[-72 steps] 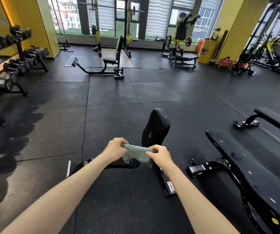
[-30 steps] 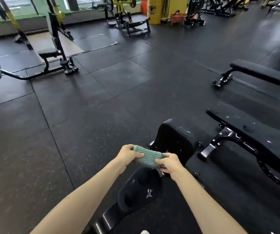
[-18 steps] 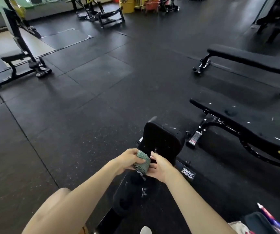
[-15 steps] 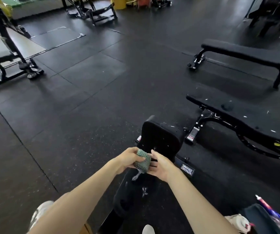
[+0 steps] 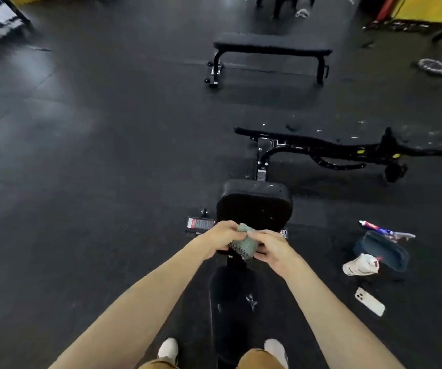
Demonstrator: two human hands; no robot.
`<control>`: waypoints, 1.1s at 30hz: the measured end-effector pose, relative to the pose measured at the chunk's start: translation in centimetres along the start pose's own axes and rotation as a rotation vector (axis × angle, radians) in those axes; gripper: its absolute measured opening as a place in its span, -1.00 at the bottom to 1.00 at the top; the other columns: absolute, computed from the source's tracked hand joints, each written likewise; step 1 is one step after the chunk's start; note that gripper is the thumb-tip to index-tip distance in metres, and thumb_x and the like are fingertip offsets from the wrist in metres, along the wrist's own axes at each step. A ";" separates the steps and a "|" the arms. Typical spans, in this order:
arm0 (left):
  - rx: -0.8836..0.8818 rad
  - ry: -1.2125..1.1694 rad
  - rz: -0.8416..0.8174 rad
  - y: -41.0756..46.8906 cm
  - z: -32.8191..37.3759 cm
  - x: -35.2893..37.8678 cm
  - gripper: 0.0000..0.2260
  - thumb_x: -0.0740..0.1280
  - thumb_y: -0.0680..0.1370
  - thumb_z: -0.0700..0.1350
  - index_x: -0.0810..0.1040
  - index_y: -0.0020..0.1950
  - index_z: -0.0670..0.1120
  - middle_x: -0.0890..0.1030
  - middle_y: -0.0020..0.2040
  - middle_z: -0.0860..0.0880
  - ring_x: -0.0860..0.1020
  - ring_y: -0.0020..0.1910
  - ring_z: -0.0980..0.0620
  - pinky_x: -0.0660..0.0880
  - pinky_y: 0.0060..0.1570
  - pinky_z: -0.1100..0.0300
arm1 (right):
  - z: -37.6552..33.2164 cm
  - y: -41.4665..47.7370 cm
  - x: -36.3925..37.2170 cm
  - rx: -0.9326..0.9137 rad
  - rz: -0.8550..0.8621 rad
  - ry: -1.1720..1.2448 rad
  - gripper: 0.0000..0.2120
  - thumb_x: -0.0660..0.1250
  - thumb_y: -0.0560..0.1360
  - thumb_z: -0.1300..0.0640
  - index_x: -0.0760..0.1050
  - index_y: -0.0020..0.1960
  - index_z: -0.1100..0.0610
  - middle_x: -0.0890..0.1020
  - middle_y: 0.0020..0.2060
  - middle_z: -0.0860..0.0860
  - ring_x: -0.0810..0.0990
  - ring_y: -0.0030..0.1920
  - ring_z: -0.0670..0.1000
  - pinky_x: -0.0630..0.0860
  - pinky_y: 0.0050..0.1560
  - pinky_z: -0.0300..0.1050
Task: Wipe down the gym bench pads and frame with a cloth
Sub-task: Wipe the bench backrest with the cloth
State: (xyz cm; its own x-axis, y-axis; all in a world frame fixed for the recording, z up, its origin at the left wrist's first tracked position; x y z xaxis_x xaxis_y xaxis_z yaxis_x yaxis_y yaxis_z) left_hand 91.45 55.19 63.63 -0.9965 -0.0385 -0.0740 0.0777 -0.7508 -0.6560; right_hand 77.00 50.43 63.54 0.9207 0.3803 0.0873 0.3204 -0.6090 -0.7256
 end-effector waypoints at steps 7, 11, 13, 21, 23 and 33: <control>-0.032 -0.092 -0.258 1.0 -1.9 -2.8 -0.68 0.43 0.50 -0.10 0.48 0.23 -0.02 0.59 0.19 -0.07 0.53 0.20 -0.03 0.46 0.18 0.02 | 1.6 -1.1 2.2 -0.206 0.146 0.083 -0.74 0.29 0.51 0.40 0.44 0.16 0.19 0.59 -0.05 0.12 0.60 -0.06 0.06 0.57 -0.04 -0.03; 0.006 0.019 -0.290 2.1 -2.7 -0.4 -0.66 0.43 0.49 -0.02 0.54 0.24 -0.06 0.63 0.16 -0.03 0.52 0.21 -0.01 0.36 0.21 0.07 | 2.3 -0.5 0.1 -0.228 0.170 -0.013 -0.74 0.32 0.51 0.37 0.46 0.13 0.12 0.58 -0.01 0.09 0.60 0.01 0.06 0.59 0.02 -0.01; 0.015 -0.026 -0.279 3.0 -3.4 1.0 -0.64 0.42 0.51 -0.08 0.51 0.28 -0.12 0.63 0.15 -0.06 0.57 0.16 0.00 0.46 0.15 0.14 | 2.8 0.2 -1.3 -0.227 0.150 -0.017 -0.72 0.33 0.51 0.37 0.45 0.16 0.11 0.55 0.00 0.08 0.60 0.04 0.08 0.60 0.04 0.01; 0.125 -0.007 -0.010 9.1 -7.5 5.3 -0.72 0.40 0.52 -0.13 0.51 0.19 -0.16 0.62 0.12 -0.14 0.60 0.09 -0.07 0.54 0.12 0.02 | 6.0 7.5 -8.7 -0.251 0.239 -0.065 -0.94 0.32 0.56 0.16 0.52 0.03 0.09 0.58 -0.02 0.12 0.59 -0.03 0.04 0.58 -0.12 -0.12; 0.217 0.011 0.055 10.8 -8.6 5.7 -0.74 0.38 0.53 -0.14 0.49 0.18 -0.18 0.61 0.10 -0.13 0.60 0.05 -0.03 0.56 -0.04 0.14 | 6.7 9.9 -10.4 -0.277 0.287 -0.030 -0.94 0.29 0.57 0.19 0.53 0.02 0.11 0.60 -0.09 0.14 0.60 -0.08 0.04 0.59 -0.08 -0.09; 1.254 0.952 0.846 17.5 -12.5 5.4 -0.71 0.31 0.45 -0.18 0.46 0.16 -0.19 0.51 0.01 -0.13 0.49 -0.08 -0.02 0.50 -0.13 0.11 | 7.3 18.9 -11.7 -0.546 0.569 0.161 -0.80 0.16 0.61 0.14 0.51 0.10 0.21 0.51 -0.26 0.00 0.48 -0.24 -0.07 0.44 -0.15 -0.16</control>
State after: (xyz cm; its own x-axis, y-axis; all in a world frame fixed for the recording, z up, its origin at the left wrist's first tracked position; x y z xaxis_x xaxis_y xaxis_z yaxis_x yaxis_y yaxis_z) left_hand 87.80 50.13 42.38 -0.3070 -0.6258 -0.7170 -0.0120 -0.7508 0.6604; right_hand 70.63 39.52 43.87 0.9831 -0.1701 -0.0675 -0.1818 -0.9495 -0.2557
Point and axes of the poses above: each hand's wrist, its own y-axis towards the middle knuckle, its own x-axis out of the palm, z = x × y, the point moved 1 cm from there along y, towards the middle knuckle
